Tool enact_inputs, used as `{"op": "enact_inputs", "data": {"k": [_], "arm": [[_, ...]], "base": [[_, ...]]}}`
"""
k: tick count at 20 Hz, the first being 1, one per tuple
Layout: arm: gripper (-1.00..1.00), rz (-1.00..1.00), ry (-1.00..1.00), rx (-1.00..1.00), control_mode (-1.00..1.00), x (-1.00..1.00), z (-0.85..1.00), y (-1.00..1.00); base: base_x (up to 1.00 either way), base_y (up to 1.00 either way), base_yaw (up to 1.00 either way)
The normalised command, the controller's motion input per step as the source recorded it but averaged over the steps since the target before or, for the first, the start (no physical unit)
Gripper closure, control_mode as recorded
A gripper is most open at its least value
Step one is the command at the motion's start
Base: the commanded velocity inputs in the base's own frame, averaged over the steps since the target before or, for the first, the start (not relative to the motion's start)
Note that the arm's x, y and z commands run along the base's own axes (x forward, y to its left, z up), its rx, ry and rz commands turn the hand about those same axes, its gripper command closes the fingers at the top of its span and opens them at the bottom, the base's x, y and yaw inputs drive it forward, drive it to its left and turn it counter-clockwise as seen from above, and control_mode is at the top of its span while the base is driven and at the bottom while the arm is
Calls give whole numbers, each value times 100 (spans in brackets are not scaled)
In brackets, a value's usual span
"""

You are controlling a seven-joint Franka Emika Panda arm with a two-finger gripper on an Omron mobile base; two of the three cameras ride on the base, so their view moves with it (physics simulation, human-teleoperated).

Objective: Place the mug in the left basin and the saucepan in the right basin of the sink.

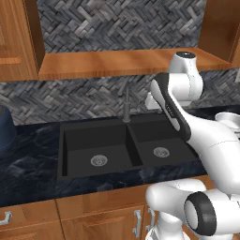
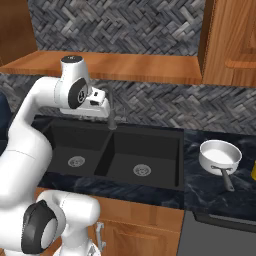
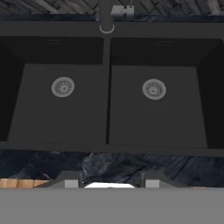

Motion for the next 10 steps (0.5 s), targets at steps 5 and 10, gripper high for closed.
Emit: {"op": "enact_inputs", "data": {"k": [5,10], "arm": [[-100,-3,0,1,-100,-11,0,-20],[-100,-2,2,5,-100,-23,0,-49]], "base": [[0,0,0],[0,0,0]]}}
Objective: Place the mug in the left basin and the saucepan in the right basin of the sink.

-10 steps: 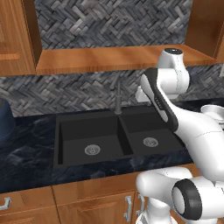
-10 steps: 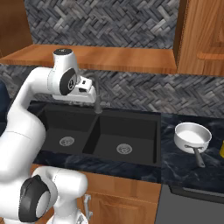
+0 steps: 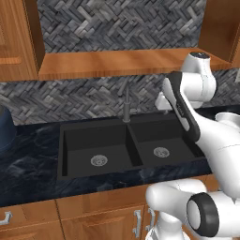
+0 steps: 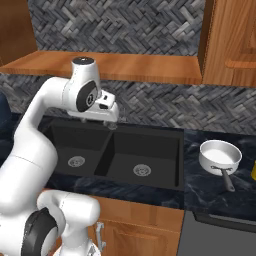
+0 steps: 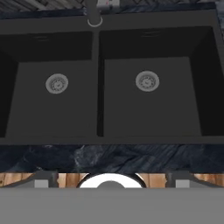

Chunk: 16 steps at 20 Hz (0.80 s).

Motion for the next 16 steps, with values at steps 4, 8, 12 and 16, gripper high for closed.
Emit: {"op": "enact_inputs", "data": {"k": [4,8,12,16], "arm": [[-100,-4,0,5,-100,-39,0,-60],[-100,-3,0,0,-100,-27,-10,-86],[-100,0,0,0,-100,-12,-17,-98],[-100,0,0,0,-100,0,-25,-100]], "base": [[0,0,0],[0,0,0],[0,0,0],[0,0,0]]}}
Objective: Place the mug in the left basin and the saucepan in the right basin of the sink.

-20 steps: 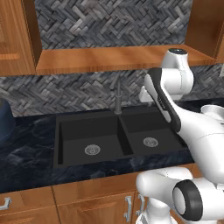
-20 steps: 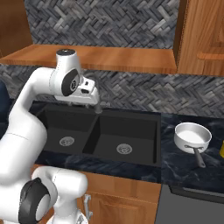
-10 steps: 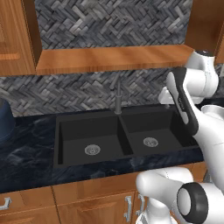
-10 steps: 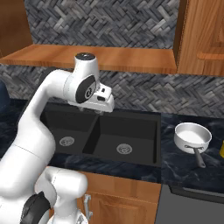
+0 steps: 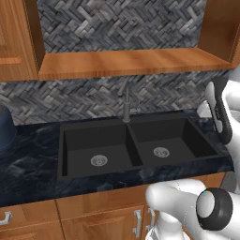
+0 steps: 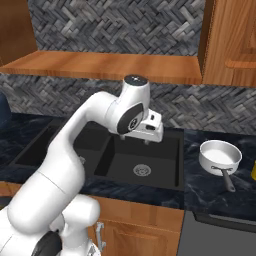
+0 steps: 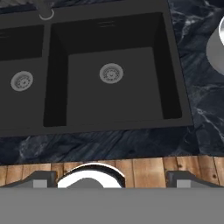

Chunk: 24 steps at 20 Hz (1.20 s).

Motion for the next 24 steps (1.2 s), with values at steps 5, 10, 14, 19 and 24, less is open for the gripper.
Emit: {"op": "enact_inputs", "data": {"k": [5,10,14,19,24], "arm": [[-100,1,4,-1,-100,16,-25,-95],[-100,2,9,-5,-100,44,-29,-88],[-100,0,14,-4,-100,45,-31,-94],[-100,0,13,-3,-100,45,-34,-96],[-100,1,6,-1,-100,28,-39,-85]], "base": [[0,0,0],[0,0,0],[0,0,0],[0,0,0],[0,0,0]]}}
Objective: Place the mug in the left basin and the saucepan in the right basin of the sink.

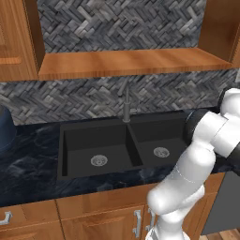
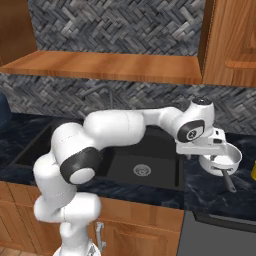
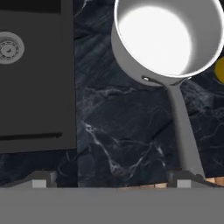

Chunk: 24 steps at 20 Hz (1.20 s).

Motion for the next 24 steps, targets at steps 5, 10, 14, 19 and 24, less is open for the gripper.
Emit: {"op": "enact_inputs", "data": {"k": [5,10,14,19,24], "arm": [[-100,0,7,5,-100,19,-32,-65],[-100,0,2,5,-100,15,0,-55],[-100,1,0,2,-100,1,2,-47],[-100,0,3,0,-100,3,-18,-10],[-100,0,4,-7,-100,29,-38,1]], "base": [[0,0,0],[0,0,0],[0,0,0],[0,0,0],[0,0,0]]}}
